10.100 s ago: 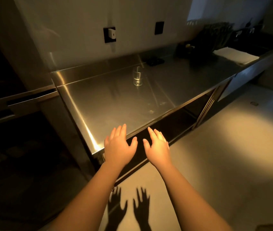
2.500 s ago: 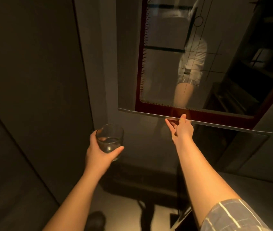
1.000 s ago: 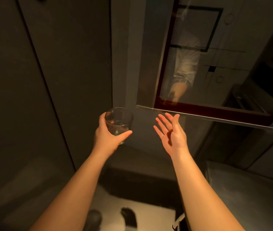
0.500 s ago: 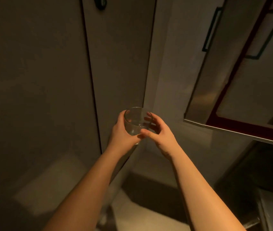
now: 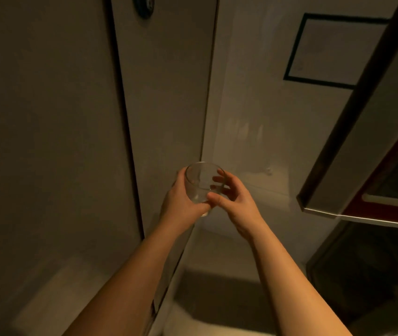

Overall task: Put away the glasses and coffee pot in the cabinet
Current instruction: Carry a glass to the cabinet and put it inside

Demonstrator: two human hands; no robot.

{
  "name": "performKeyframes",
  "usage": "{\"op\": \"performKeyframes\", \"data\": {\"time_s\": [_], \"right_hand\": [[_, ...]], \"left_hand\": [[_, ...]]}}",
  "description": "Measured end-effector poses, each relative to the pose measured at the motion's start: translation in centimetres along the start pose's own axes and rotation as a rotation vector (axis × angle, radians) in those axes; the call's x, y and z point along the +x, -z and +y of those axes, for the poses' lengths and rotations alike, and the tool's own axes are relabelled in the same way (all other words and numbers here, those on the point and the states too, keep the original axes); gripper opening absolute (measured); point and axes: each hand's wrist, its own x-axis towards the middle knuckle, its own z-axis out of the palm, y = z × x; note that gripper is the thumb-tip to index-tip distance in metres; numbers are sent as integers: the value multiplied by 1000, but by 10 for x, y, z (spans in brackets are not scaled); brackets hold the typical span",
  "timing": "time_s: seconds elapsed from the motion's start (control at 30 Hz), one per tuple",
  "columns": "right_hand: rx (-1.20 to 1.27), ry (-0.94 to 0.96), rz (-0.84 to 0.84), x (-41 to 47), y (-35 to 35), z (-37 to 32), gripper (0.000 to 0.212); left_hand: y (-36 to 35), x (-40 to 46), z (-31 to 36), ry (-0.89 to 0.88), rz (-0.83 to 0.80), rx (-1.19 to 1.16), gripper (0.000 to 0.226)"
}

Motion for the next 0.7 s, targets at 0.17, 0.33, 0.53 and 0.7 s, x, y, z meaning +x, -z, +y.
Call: {"op": "performKeyframes", "data": {"time_s": [0.17,0.33,0.53,0.7], "right_hand": [[-16,-20,99,21,20,11,66],[-113,-17,185,40,48,28,72],[-137,-3,311,78,90,56,55],[-135,-19,369,115,121,78,62]], "left_hand": [[-28,34,-4,-14,-81,-2,102],[-68,70,-14,-29,-170,-60,96],[-124,121,-17,-117,-305,-116,89],[-162,165,-24,-145,-385,-185,80]]}}
